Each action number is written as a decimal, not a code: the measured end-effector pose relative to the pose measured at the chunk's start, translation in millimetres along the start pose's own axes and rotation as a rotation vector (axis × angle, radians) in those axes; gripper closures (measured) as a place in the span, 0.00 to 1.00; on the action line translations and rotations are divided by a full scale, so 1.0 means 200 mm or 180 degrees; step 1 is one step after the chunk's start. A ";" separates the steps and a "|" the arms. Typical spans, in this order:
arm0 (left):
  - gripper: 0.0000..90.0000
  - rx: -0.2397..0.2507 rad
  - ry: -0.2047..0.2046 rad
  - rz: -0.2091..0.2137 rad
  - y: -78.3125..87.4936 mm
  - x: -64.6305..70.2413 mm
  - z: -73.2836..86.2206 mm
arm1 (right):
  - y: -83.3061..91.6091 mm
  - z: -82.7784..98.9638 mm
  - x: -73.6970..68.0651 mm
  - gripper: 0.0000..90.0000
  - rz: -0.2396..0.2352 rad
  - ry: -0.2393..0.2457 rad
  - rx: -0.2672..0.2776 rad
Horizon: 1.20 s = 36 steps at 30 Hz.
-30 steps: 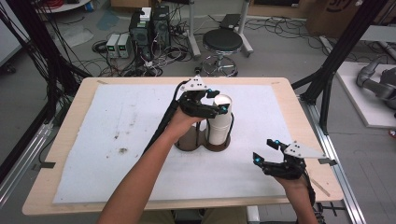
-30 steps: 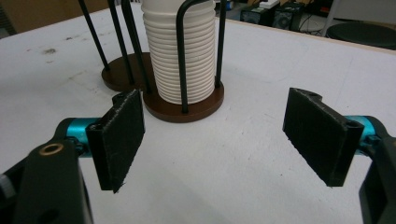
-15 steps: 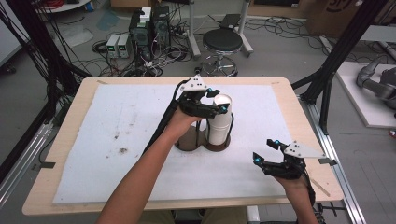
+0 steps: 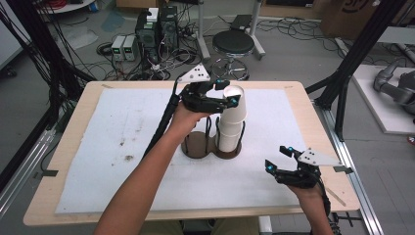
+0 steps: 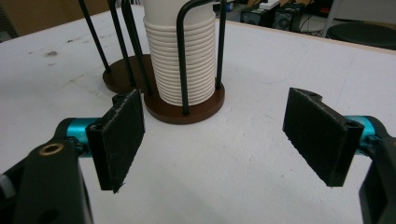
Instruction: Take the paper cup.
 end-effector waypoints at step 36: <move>0.40 0.0203 0.0037 0.0089 0.65 0.16 0.08 | -0.05 -0.03 -0.06 0.23 -0.0127 0.0049 -0.0030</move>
Point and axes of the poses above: each handheld gripper's, and its own axes: y roughly backward along the jaws, z roughly out of its underside, x roughly to its right, the point moved 6 cm from there along -y, roughly forward along the jaws, and after that the axes turned 15 degrees about y, right-handed, at the moved point
